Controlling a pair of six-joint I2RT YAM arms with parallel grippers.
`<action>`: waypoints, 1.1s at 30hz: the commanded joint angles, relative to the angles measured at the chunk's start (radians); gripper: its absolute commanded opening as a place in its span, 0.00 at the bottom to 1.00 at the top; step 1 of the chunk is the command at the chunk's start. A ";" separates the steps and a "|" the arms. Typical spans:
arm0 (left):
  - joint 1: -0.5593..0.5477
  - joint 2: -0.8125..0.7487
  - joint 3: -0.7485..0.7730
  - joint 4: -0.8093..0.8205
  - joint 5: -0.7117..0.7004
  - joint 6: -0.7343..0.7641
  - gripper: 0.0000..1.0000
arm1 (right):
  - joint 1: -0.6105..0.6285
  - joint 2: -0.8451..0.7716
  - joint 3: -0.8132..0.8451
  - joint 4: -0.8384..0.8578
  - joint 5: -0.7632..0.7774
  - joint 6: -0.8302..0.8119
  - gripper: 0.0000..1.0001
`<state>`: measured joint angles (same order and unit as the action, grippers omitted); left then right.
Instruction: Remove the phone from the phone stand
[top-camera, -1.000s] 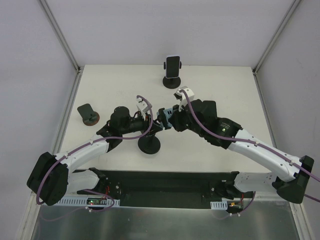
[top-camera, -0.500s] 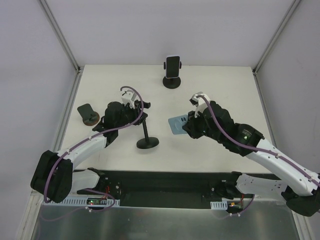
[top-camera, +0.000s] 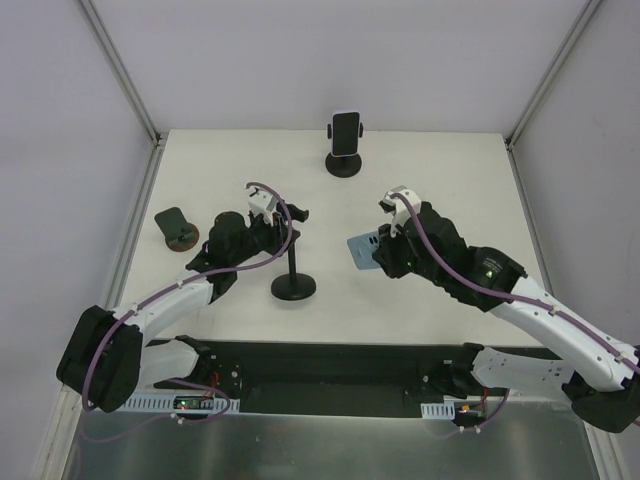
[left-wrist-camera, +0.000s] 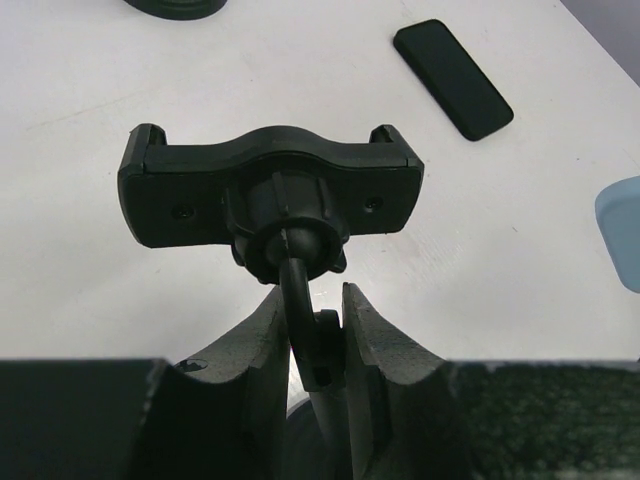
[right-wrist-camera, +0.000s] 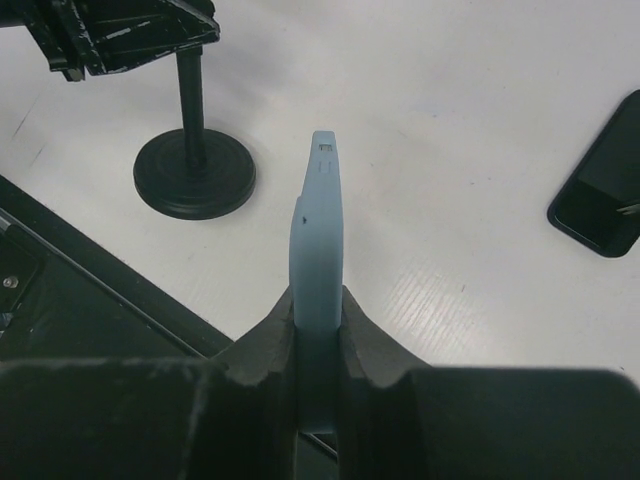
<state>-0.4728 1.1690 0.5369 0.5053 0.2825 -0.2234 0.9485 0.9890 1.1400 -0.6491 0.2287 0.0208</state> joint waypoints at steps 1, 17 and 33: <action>-0.007 -0.037 -0.018 0.045 0.007 0.061 0.00 | -0.011 -0.029 0.003 0.048 0.041 -0.013 0.01; 0.083 -0.135 -0.009 0.073 -0.276 0.179 0.00 | -0.033 -0.067 -0.049 0.072 0.021 -0.056 0.01; 0.286 0.069 0.107 0.211 -0.417 0.300 0.00 | -0.040 -0.102 -0.072 0.055 0.034 -0.062 0.01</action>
<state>-0.2390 1.2201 0.5934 0.5697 -0.1318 0.0746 0.9146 0.9245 1.0649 -0.6518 0.2466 -0.0235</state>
